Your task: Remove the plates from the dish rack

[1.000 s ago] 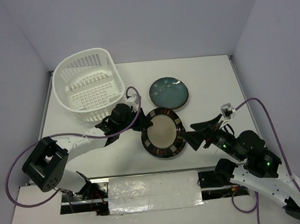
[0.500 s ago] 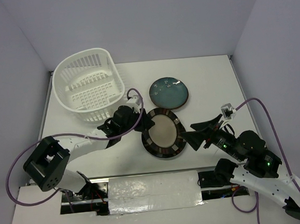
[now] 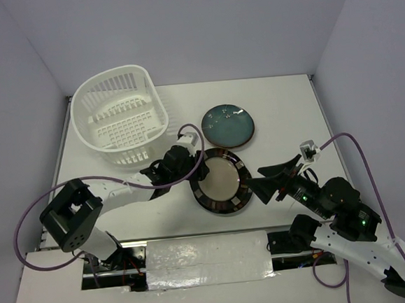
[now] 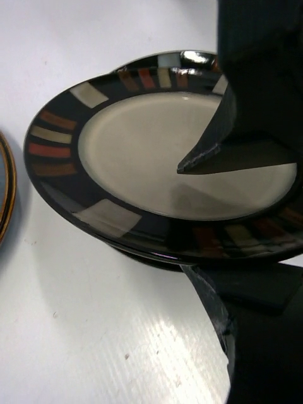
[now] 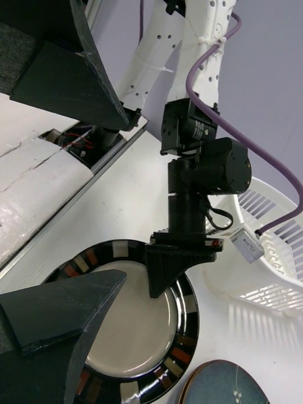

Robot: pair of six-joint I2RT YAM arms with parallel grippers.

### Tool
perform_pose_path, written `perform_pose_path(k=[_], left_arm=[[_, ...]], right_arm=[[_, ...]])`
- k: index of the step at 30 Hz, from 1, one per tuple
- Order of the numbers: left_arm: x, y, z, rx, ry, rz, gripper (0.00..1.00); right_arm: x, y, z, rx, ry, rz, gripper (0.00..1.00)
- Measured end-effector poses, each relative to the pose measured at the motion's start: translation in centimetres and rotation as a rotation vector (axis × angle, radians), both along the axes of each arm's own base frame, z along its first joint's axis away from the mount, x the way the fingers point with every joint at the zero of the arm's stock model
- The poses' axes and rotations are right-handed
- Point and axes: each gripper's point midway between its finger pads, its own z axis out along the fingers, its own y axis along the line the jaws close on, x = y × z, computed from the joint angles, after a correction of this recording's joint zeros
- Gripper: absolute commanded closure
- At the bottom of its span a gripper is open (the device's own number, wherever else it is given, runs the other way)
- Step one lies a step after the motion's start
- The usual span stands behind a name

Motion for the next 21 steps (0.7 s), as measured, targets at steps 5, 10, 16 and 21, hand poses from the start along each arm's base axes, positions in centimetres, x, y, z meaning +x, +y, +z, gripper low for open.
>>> perform_pose_path(k=[5,10,16,21], left_arm=[[1.0,0.1,-0.6,0.097,-0.028,0.042,0.37],[1.6,0.5,-1.7,0.192,-0.041,0.078,0.36],[1.7,1.4,-2.3,0.255,-0.053,0.121,0.33],[2.0,1.6,-2.0,0.266,-0.071,0.142,0.30]], right_arm=[[0.0,0.0,0.0,0.000,0.000,0.002,0.01],[0.0,0.0,0.0,0.000,0.000,0.002,0.01],[0.0,0.0,0.0,0.000,0.000,0.003,0.01],[0.0,0.0,0.0,0.000,0.000,0.002,0.01]])
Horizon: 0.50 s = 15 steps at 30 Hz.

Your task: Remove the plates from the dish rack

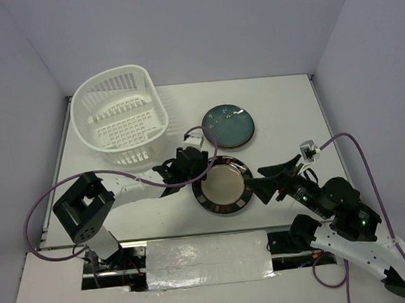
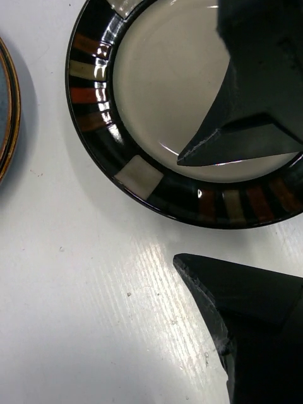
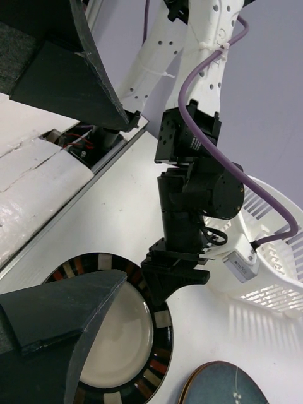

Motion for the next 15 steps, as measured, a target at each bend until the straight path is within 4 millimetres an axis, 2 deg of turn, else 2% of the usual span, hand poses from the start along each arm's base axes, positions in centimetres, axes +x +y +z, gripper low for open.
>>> perform_pose_path(k=[8,11,13,15], left_arm=[[0.0,0.1,0.1,0.027,-0.019,0.001,0.31],[-0.4,0.3,0.7,0.050,-0.027,0.005,0.31],[-0.9,0.2,2.5,0.051,-0.053,0.005,0.31],[-1.4,-0.1,5.4,0.039,-0.098,0.005,0.30]], right_arm=[[0.0,0.0,0.0,0.000,0.000,0.000,0.01],[0.0,0.0,0.0,-0.001,0.000,0.000,0.00],[0.1,0.1,-0.1,-0.006,0.004,-0.001,0.00],[0.3,0.1,-0.3,-0.015,0.012,-0.008,0.00]])
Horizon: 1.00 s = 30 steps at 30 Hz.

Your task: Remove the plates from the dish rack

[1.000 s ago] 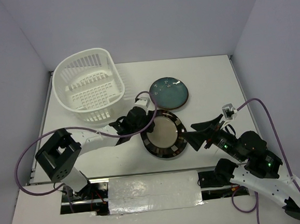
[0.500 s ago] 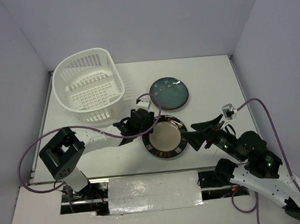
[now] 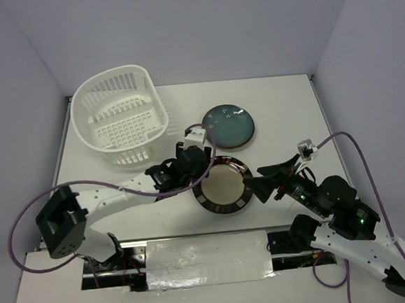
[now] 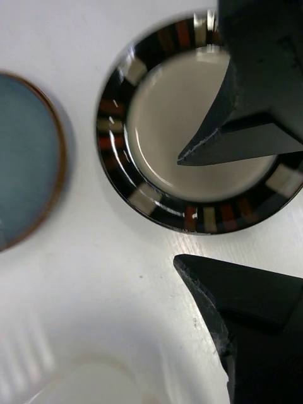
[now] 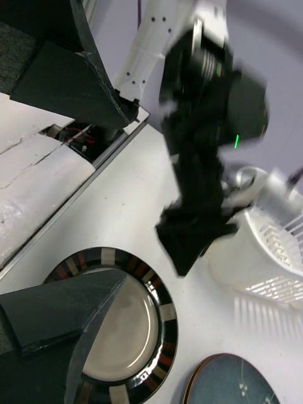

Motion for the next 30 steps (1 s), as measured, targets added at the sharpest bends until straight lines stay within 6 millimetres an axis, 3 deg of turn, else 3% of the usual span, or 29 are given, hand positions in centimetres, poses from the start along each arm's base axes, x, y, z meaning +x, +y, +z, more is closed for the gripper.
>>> perform_pose_path(k=[6,9,11,17,26,30], left_arm=[[-3.5,-0.7,12.3,-0.162,-0.185,-0.015,0.18],[-5.7,0.2,15.6,-0.223,-0.236,-0.027,0.01],[-6.8,0.8,16.7,-0.250,-0.251,-0.039,0.01],[-8.1,1.7,17.4,-0.245,-0.270,-0.080,0.01],[-10.5,2.2,12.6,-0.168,-0.276,-0.264,0.01],[-11.4,3.0,13.4,-0.216,-0.320,-0.316,0.01]], right_arm=[[0.5,0.2,-0.6,-0.037,0.027,-0.015,0.00],[0.4,0.5,-0.8,-0.048,0.035,0.001,0.00],[0.3,0.7,-0.8,-0.053,0.039,0.010,0.00],[0.6,1.2,-1.2,-0.081,0.059,0.016,0.00],[0.5,1.3,-1.3,-0.093,0.051,0.024,0.00],[0.3,1.6,-1.0,-0.085,0.041,0.046,0.00]])
